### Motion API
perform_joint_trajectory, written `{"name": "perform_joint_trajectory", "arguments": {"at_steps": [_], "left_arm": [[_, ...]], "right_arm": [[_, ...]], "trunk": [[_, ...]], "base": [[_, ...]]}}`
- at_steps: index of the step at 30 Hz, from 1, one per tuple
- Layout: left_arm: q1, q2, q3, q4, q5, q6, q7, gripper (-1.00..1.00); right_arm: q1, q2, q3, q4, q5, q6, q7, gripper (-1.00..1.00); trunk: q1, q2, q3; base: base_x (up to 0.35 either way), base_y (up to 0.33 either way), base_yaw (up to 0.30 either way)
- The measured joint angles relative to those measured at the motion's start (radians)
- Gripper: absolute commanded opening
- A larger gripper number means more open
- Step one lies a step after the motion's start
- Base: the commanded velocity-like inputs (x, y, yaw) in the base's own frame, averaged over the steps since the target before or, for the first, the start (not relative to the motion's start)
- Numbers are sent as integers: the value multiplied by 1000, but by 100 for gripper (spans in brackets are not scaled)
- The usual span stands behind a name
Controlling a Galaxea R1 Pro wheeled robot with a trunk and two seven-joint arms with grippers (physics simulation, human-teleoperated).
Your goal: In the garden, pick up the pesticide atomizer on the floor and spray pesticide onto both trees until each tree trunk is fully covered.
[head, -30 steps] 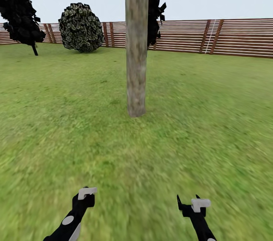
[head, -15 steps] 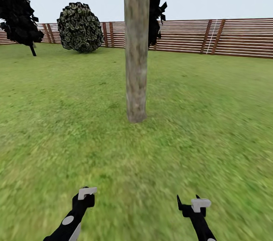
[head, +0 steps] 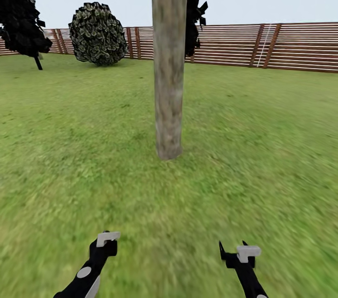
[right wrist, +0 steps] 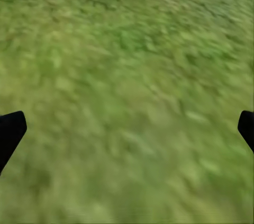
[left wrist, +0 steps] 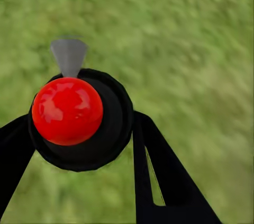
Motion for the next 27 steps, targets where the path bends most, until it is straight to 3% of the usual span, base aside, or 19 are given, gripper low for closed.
{"name": "perform_joint_trajectory", "arguments": {"at_steps": [9, 27], "left_arm": [[0, 0, 0, 0, 0, 0, 0, -100], [0, 1, -4, 0, -1, 0, 0, -100]], "right_arm": [[0, 0, 0, 0, 0, 0, 0, 100], [0, 0, 0, 0, 0, 0, -1, 100]], "trunk": [[0, 0, 0], [0, 0, 0]], "base": [[339, 44, -122], [335, 72, -4]]}}
